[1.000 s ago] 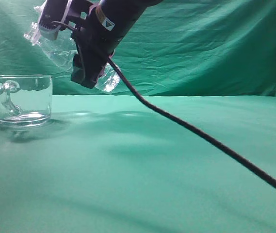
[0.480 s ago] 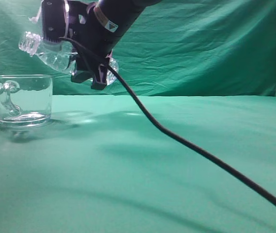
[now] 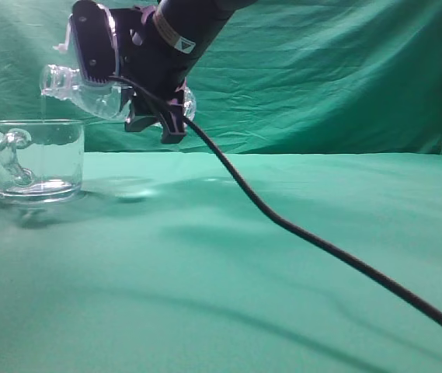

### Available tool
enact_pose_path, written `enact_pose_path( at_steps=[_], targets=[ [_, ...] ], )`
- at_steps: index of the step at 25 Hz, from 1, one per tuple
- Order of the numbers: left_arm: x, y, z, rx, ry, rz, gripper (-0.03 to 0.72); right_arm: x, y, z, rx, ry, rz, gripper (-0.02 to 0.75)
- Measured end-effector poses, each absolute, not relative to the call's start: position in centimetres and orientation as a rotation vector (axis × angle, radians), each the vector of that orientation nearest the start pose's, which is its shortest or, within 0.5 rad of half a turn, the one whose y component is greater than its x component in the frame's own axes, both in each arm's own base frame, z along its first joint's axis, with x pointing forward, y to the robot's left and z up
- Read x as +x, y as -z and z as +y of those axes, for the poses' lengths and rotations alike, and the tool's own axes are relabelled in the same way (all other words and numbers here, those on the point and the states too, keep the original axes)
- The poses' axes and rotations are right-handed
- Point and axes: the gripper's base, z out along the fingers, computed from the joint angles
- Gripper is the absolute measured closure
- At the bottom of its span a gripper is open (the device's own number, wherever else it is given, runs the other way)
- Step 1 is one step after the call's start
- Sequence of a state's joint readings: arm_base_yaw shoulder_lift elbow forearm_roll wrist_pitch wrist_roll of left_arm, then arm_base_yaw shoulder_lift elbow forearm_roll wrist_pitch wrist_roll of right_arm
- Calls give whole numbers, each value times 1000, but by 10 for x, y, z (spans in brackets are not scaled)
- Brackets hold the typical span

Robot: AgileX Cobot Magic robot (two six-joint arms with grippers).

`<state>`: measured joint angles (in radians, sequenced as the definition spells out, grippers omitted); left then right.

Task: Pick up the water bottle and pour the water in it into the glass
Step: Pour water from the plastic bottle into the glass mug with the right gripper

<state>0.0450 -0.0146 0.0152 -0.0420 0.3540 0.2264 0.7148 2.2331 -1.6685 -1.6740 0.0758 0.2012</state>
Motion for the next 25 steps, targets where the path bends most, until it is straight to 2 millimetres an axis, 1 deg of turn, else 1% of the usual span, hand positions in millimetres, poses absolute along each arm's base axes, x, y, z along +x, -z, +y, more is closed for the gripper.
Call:
enact_pose_path(
  at_steps=[12,25],
  targets=[
    [53,-177,1,141,-149,1835,688,398,-186,331,-1840,619,979,402],
    [53,-177,1,141,-149,1835,688,399,-187,330,-1840,648,978,402]
  ],
)
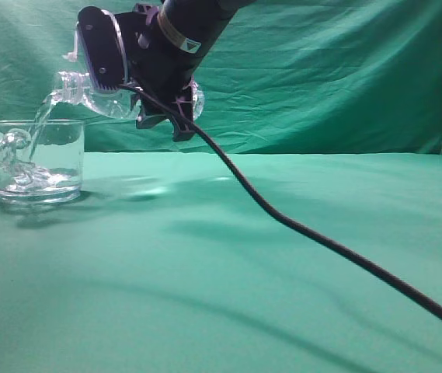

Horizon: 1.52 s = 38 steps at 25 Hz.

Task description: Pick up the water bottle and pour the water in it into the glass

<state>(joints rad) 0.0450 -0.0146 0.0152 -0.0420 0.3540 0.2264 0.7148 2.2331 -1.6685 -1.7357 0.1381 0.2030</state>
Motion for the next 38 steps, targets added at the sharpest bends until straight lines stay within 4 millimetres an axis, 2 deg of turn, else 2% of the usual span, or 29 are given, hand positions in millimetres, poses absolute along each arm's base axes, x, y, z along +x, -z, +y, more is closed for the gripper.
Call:
enact_pose_path(
  at_steps=[13,16,19,24,27,33,38],
  targets=[
    [53,-177,1,141,-149,1835,688,399,-187,330,-1778,589,1063,402],
    [53,-177,1,141,-149,1835,688,399,-187,330,-1723,537,1133,402],
    [53,-177,1,141,-149,1835,688,399,-187,330,-1566,390,1313,402],
    [53,-177,1,141,-149,1835,688,399,-187,330,-1152,54,1661,402],
    [53,-177,1,141,-149,1835,688,396,-196,328,-942,-101,1777,402],
    [53,-177,1,141,-149,1835,688,369,-249,304,-743,-241,1819,402],
    [53,-177,1,141,-149,1835,688,340,-266,254,-620,-286,1901,402]
  ],
)
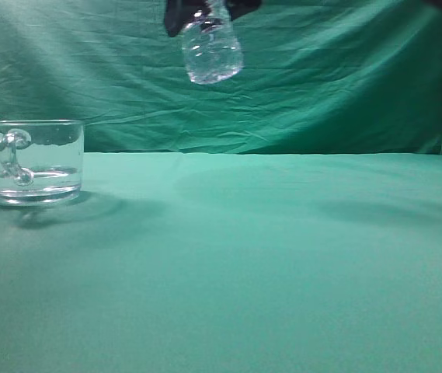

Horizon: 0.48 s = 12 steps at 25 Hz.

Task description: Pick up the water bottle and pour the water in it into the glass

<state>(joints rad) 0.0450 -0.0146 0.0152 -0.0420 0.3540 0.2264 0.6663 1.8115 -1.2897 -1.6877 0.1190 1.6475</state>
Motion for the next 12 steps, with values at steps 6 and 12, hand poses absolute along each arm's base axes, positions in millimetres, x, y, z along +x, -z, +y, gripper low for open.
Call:
enact_pose_path(
  at_steps=[6,12],
  targets=[
    [53,-177,1,141,-149,1835,688,316,-271,174,-491,-257,1977,402],
    [53,-177,1,141,-149,1835,688,302,-261,110,-396,-234,2054,402]
  ],
)
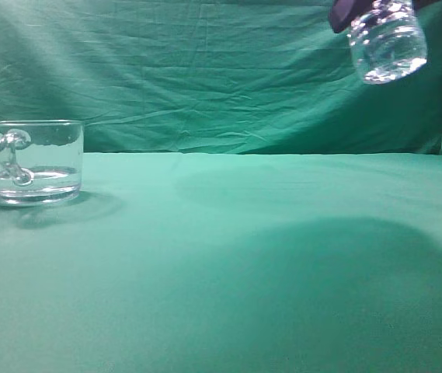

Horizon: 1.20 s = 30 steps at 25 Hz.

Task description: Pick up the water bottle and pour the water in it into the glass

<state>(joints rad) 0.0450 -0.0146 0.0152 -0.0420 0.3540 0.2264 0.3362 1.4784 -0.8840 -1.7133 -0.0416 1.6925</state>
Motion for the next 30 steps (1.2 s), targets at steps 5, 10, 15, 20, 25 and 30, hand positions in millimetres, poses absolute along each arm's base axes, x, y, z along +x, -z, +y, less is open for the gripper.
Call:
enact_pose_path(
  at_steps=[5,10,15,20,25,30],
  targets=[
    [53,-177,1,141,-149,1835,688,302,-255,92,-442,-230,2070,402],
    [53,-177,1,141,-149,1835,688,304,-247,99,-574,-273,2045,402],
    [53,-177,1,141,-149,1835,688,311,-243,111,-594,-402,1936,402],
    [53,-177,1,141,-149,1835,688,320,-235,110,-531,-384,1921,402],
    [53,-177,1,141,-149,1835,688,318,-218,110,-528,-418,1950,402],
    [53,-177,1,141,-149,1835,688,313,-192,109,-580,-471,1940,402]
  ],
)
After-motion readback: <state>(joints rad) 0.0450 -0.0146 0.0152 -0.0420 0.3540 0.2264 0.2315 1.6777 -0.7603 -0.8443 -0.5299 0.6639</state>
